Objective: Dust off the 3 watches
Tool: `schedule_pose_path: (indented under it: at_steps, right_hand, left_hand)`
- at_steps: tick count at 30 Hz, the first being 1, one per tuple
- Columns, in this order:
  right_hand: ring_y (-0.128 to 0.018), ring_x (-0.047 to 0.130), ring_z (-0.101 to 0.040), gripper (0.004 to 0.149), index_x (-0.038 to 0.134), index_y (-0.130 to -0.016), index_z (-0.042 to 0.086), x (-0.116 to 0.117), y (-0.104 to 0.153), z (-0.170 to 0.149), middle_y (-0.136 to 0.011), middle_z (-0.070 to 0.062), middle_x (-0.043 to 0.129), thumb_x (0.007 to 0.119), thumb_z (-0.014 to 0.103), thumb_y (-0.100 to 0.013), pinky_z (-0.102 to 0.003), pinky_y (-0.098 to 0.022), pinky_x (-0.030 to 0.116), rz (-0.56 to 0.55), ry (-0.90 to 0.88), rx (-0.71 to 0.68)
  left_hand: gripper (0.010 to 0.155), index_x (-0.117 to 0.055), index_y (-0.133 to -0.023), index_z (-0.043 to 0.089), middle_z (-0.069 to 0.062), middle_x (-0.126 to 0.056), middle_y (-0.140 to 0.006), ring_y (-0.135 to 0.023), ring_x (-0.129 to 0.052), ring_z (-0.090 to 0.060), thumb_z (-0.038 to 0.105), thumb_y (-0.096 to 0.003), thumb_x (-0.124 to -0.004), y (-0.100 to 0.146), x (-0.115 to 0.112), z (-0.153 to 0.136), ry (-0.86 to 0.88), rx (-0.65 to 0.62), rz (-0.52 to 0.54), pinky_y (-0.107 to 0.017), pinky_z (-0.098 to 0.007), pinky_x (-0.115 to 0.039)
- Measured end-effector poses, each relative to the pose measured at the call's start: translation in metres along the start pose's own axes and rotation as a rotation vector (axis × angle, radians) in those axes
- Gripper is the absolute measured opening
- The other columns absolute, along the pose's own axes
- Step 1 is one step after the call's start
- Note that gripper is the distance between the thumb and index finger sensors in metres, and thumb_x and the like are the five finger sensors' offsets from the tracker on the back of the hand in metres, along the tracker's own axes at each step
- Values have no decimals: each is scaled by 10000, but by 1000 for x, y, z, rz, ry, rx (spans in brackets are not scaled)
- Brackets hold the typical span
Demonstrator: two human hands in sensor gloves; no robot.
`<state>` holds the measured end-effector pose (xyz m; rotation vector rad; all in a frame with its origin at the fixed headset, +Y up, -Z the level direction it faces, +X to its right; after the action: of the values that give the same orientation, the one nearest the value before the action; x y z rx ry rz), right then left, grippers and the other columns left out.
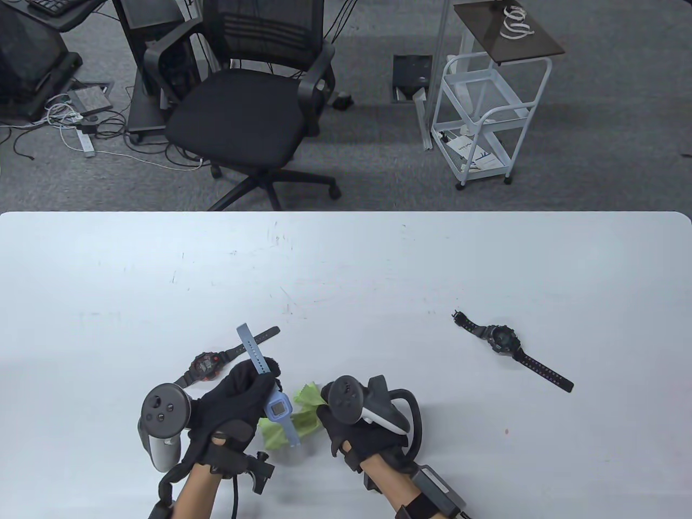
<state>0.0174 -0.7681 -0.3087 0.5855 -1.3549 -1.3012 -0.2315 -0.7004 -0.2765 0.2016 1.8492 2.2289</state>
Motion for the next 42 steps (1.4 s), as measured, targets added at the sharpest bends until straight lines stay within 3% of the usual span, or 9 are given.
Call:
schedule_pose_path:
  at_steps: [5,12,17,23,30,34,37,39,42]
  right_hand:
    - [-946,794,-297,467,589,-1099,270,-12,1,-36,-1045,-19,757,693,472,-691,-563,-693,661,32,-444,-59]
    - [-997,748,-356,469,511,-1120,283,-33,13,-82,-1116,-46,686,640,445,-700,-616,-727,593,-69,-1013,-175]
    - [-1020,711,-392,444,506,-1117,390,-30,19,-89,-1158,-67,623,644,459,-700,-649,-740,546,-66,-1245,-250]
    - [-1028,702,-398,429,490,-1105,483,-28,21,-43,-1187,-61,567,626,451,-699,-650,-747,536,10,-1216,-402]
    - [-1046,649,-448,417,537,-1097,503,-10,28,20,-1221,-100,479,649,448,-700,-674,-746,510,209,-1120,-544]
    - [-1044,647,-463,422,554,-1121,454,-2,30,29,-1232,-136,455,651,468,-711,-680,-741,510,252,-1068,-551]
    - [-1032,660,-466,436,591,-1125,377,1,28,25,-1222,-150,477,629,512,-713,-681,-733,515,244,-1161,-547]
    - [-1009,702,-454,460,690,-1066,309,2,28,22,-1195,-135,559,629,578,-698,-677,-725,537,231,-1172,-524]
    - [-955,811,-368,434,714,-984,267,3,28,19,-1130,-94,687,707,583,-686,-637,-717,610,178,-1119,-469]
  left_hand:
    - [483,-839,-920,85,-76,-1021,-677,-359,-1101,-221,357,-522,-826,1,7,-1,16,9,20,-357,-484,-929]
    - [496,-794,-952,71,-87,-993,-728,-356,-1103,-221,316,-521,-791,0,10,-6,65,38,28,-353,-476,-933]
    - [498,-789,-951,69,-85,-991,-725,-348,-1105,-212,317,-520,-789,1,6,-7,69,46,19,-346,-468,-937]
    - [497,-788,-948,63,-84,-993,-719,-337,-1108,-205,316,-520,-789,1,-3,-12,85,69,4,-338,-461,-943]
    - [491,-793,-937,65,-80,-997,-698,-317,-1112,-182,320,-517,-790,1,-5,-14,75,60,37,-325,-442,-954]
    - [485,-803,-922,64,-81,-1004,-681,-302,-1117,-175,317,-508,-796,3,-4,-17,80,76,65,-313,-436,-960]
    - [484,-802,-919,64,-79,-1005,-680,-303,-1122,-172,318,-506,-793,3,-4,-18,61,82,75,-313,-433,-966]
    - [483,-799,-917,68,-72,-1003,-682,-304,-1125,-161,321,-506,-789,5,-5,-18,61,80,103,-313,-424,-971]
    - [480,-798,-913,71,-69,-1002,-683,-303,-1130,-159,321,-504,-789,6,-8,-17,71,76,114,-314,-422,-975]
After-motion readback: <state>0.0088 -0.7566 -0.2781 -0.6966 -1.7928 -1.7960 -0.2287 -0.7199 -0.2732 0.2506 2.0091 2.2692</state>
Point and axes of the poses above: the tracker on the back of each hand, its own z axis roughly to the thumb side, its own y axis roughly from the fingertips to the wrist, x = y × z, the point moved 3 cm from there along -y, roughly from the wrist to the fingertips
